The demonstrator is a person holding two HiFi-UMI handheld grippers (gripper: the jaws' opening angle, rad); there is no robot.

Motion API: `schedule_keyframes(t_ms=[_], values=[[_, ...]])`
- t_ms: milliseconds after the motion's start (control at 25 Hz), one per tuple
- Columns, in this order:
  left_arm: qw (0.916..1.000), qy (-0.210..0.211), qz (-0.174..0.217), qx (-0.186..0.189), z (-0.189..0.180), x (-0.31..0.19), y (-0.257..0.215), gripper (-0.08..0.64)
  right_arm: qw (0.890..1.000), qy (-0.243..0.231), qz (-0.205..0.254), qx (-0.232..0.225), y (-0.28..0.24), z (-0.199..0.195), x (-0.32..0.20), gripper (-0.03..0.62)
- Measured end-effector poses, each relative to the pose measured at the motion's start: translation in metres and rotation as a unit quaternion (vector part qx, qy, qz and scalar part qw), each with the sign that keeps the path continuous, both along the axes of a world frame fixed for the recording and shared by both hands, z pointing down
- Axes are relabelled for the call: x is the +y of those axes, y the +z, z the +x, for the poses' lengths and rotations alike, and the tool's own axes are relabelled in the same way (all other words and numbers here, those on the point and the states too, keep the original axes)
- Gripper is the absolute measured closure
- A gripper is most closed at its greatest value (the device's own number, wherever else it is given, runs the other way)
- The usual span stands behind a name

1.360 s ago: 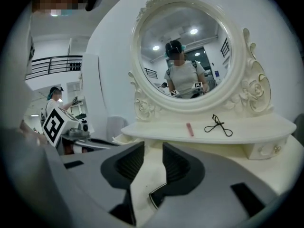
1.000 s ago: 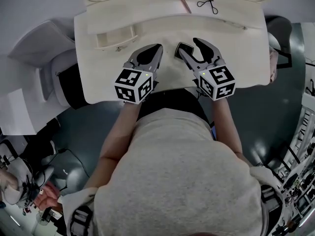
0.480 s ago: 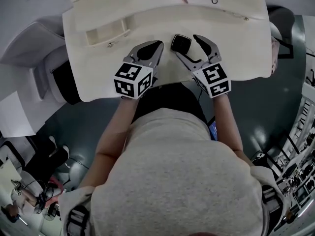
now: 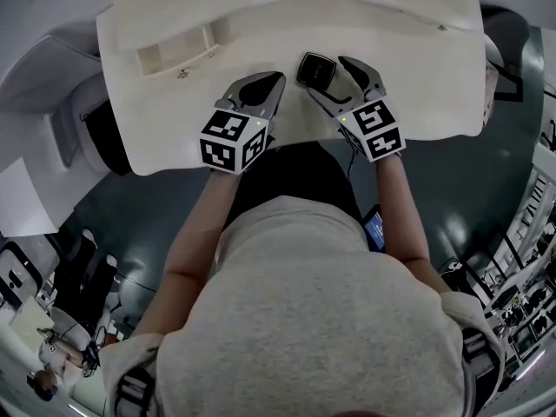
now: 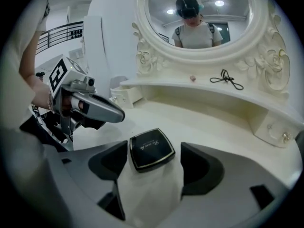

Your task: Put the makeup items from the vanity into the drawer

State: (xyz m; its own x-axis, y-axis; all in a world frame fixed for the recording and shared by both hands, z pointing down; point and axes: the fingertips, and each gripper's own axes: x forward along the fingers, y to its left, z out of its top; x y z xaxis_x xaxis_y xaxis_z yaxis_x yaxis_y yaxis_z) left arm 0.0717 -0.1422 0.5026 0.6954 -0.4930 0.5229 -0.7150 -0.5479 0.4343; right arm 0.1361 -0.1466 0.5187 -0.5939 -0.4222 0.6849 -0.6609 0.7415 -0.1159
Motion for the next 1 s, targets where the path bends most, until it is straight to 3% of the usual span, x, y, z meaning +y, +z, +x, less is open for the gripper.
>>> schedule_keyframes(t_ms=[440,1000], values=[[0.9998,-0.020,-0.006,-0.001,-0.001,-0.004,0.008,0.551,0.997,-0.065,0.000,0.040,0.018,-0.010,0.002,0.272],[0.9989,-0.046,0.003,-0.002,-0.001,-0.006,0.005,0.551,0.997,-0.066,0.017,0.040,0.018,-0.005,0.002,0.272]])
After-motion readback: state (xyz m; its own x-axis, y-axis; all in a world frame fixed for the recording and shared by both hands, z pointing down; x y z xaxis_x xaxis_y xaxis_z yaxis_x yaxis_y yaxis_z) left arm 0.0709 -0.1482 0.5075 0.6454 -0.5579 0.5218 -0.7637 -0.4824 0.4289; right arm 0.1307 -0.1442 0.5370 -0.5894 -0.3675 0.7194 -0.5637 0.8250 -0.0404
